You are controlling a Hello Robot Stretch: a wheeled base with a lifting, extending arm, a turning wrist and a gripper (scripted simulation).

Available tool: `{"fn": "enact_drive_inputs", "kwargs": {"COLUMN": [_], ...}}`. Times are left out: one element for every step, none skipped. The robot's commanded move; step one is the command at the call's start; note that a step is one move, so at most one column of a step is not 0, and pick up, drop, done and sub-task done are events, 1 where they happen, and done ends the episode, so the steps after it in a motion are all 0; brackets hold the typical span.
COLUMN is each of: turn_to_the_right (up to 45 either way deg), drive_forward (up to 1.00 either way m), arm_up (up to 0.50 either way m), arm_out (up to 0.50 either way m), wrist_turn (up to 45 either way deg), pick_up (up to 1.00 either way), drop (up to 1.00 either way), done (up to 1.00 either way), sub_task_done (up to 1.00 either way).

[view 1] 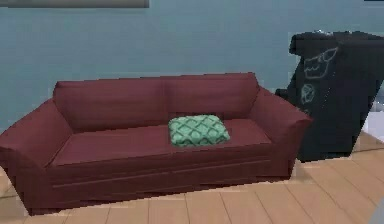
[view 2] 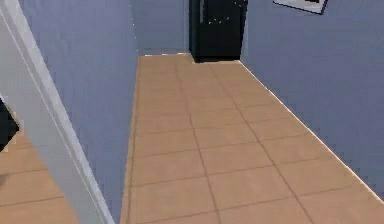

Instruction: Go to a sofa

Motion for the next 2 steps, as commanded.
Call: {"fn": "enact_drive_inputs", "kwargs": {"turn_to_the_right": [0.0, -12.0], "drive_forward": [0.65, 0.0], "arm_up": [0.0, 0.0], "arm_out": [0.0, 0.0], "wrist_turn": [0.0, 0.0], "pick_up": [0.0, 0.0], "drop": [0.0, 0.0], "done": [0.0, 0.0], "sub_task_done": [0.0, 0.0]}}
